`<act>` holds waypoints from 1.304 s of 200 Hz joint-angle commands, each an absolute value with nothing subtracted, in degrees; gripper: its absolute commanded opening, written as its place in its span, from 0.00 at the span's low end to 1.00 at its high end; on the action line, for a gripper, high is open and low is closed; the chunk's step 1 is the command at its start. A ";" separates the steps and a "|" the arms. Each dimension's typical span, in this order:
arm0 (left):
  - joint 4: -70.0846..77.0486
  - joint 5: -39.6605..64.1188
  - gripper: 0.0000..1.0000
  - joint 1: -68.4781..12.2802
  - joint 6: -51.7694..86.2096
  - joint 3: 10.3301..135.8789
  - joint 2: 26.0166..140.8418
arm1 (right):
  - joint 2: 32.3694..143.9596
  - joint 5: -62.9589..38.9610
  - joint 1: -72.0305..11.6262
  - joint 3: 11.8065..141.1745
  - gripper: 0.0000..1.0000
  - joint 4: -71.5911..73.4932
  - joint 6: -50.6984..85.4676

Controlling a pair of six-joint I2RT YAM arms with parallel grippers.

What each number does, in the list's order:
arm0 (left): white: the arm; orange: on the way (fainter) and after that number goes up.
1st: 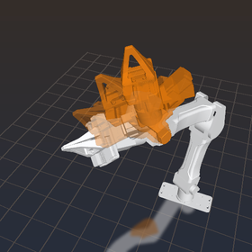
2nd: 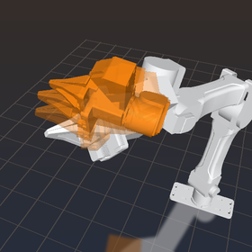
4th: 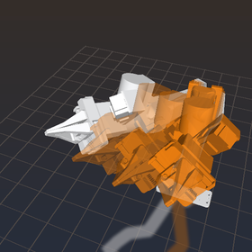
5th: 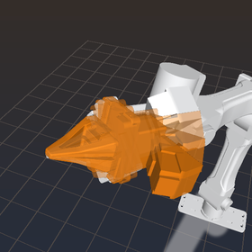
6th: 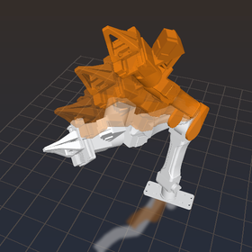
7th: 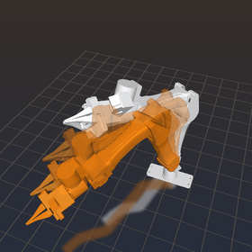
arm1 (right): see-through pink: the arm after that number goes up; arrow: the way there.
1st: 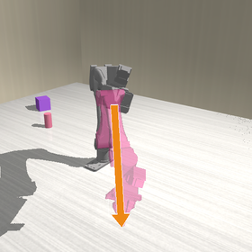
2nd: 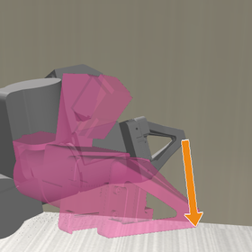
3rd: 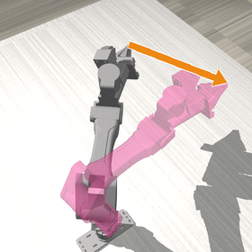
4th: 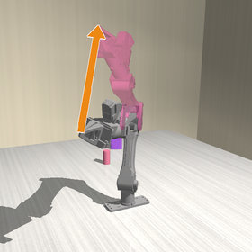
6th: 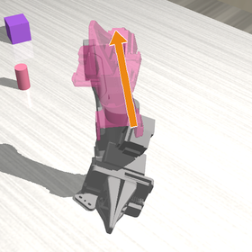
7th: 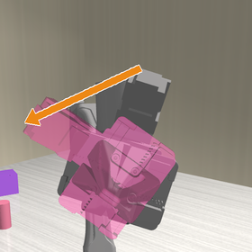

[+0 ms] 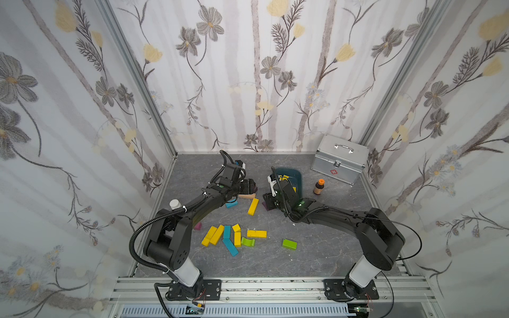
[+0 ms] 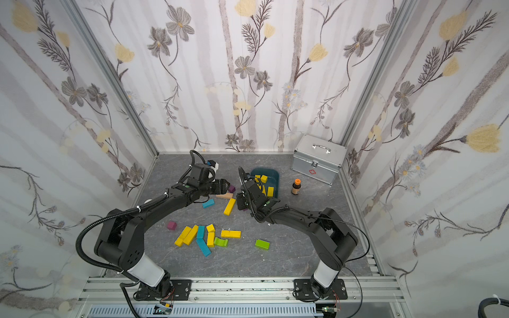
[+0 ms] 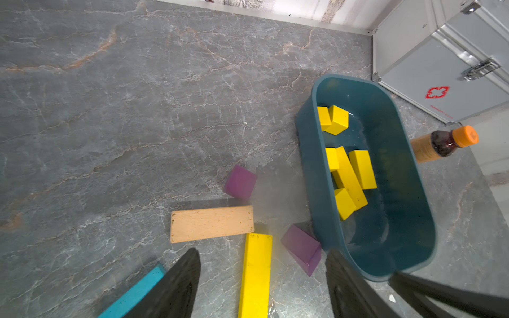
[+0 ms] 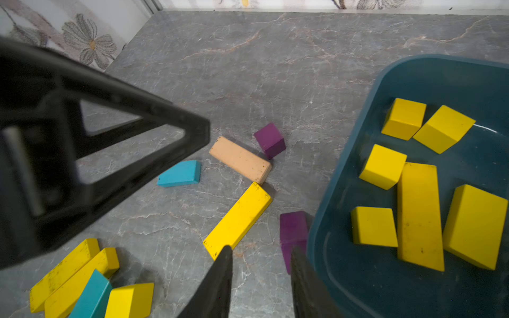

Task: Pick out the yellow building blocks
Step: Pick up the building block from the center of the board.

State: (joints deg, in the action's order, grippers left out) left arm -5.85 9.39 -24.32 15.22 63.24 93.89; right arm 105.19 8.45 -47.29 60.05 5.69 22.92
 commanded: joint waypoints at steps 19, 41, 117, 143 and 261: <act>-7.07 8.94 0.73 -23.70 14.15 65.08 96.15 | 104.41 8.08 -49.24 59.34 0.39 3.97 23.93; -7.39 9.27 0.73 -23.10 14.30 65.47 96.40 | 104.60 5.77 -50.67 58.98 0.41 4.02 23.11; -9.10 7.15 0.74 -21.72 12.32 65.98 93.49 | 111.77 6.78 -53.86 66.87 0.43 -2.74 26.61; -9.57 4.57 0.76 -21.02 10.00 65.76 90.88 | 115.00 9.30 -54.58 70.15 0.43 -4.79 29.55; -4.96 3.58 0.78 -14.94 11.68 61.63 82.94 | 125.81 15.29 -54.23 81.70 0.51 -11.08 35.23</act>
State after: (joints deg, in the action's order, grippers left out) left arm -8.29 3.14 -15.29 10.70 62.43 84.47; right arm 123.92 12.58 -54.57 79.46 -9.28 34.33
